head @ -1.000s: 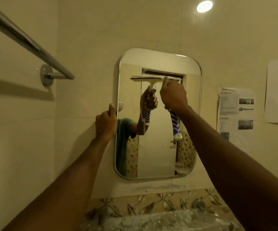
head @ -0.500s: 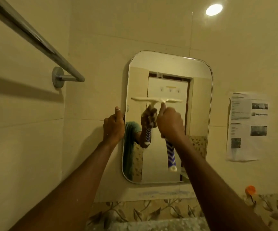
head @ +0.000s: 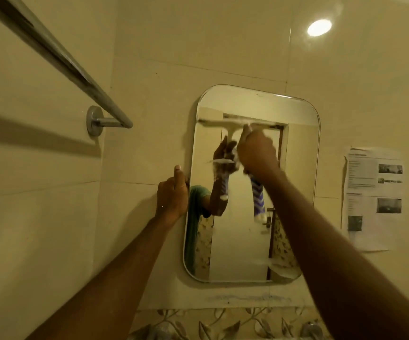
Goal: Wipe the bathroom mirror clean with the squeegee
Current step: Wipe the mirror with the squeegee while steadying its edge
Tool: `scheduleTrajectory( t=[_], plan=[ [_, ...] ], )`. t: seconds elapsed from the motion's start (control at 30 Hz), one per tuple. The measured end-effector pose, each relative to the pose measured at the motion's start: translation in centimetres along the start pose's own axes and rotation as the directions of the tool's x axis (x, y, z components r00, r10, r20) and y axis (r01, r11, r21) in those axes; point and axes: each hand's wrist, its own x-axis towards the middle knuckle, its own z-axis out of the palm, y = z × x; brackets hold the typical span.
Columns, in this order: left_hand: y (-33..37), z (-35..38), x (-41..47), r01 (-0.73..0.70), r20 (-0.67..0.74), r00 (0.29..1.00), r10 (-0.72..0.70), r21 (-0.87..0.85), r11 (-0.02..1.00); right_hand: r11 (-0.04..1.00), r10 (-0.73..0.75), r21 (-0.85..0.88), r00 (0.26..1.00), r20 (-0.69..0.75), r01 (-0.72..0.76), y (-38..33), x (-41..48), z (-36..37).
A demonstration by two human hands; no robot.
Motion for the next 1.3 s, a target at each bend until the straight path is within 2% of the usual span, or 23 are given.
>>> scheduleTrajectory(
  t=[0.1, 0.23, 0.37, 0.47, 0.57, 0.7, 0.83, 0.93, 1.03, 1.13, 1.3],
  plan=[
    [-0.3, 0.1, 0.4, 0.058, 0.013, 0.998, -0.057, -0.077, 0.995, 1.000, 0.018, -0.022, 0.998, 0.056, -0.017, 4.1, -6.1, 2.5],
    [-0.2, -0.1, 0.2, 0.030, 0.021, 0.999, -0.029, -0.062, 0.998, 0.992, 0.053, -0.120, 0.996, 0.067, -0.045, 6.3, -10.2, 3.3],
    [-0.3, -0.1, 0.1, 0.016, 0.009, 1.000, -0.016, -0.058, 0.998, 1.000, -0.008, -0.029, 1.000, -0.017, 0.007, 3.4, -5.6, 0.8],
    [-0.1, -0.1, 0.0, 0.000, 0.003, 1.000, 0.001, -0.051, 0.999, 0.995, -0.087, -0.056, 0.986, -0.145, 0.080, 0.3, 1.3, -1.5],
    [0.0, -0.2, -0.1, -0.011, 0.004, 1.000, 0.011, -0.014, 1.000, 0.996, -0.081, -0.045, 0.981, -0.177, 0.074, -1.2, 5.1, -2.5],
    [-0.1, -0.2, 0.0, -0.010, 0.019, 1.000, 0.010, -0.005, 1.000, 0.998, -0.060, -0.031, 0.985, -0.161, 0.056, 1.7, 1.7, 0.1],
    [-0.3, -0.1, 0.4, -0.001, 0.000, 1.000, 0.001, -0.015, 1.000, 1.000, -0.002, -0.011, 0.997, -0.071, 0.001, 4.3, -4.9, 2.5],
    [-0.5, 0.0, 0.4, -0.004, -0.005, 1.000, 0.004, -0.004, 1.000, 0.999, -0.013, -0.044, 0.999, -0.048, 0.011, 2.9, -3.3, 1.2],
    [-0.4, -0.1, 0.5, -0.015, -0.017, 1.000, 0.014, -0.007, 1.000, 0.996, -0.066, -0.062, 0.989, -0.134, 0.058, 0.0, 2.2, -1.4],
    [-0.3, 0.0, 0.7, -0.007, -0.024, 1.000, 0.008, 0.013, 1.000, 0.997, -0.058, -0.066, 0.983, -0.174, 0.047, -0.7, 4.6, -2.1],
    [0.2, -0.2, 0.4, 0.012, -0.009, 1.000, -0.012, 0.007, 1.000, 0.998, 0.026, -0.052, 0.996, -0.085, -0.031, 4.3, -2.7, 1.4]
  ],
)
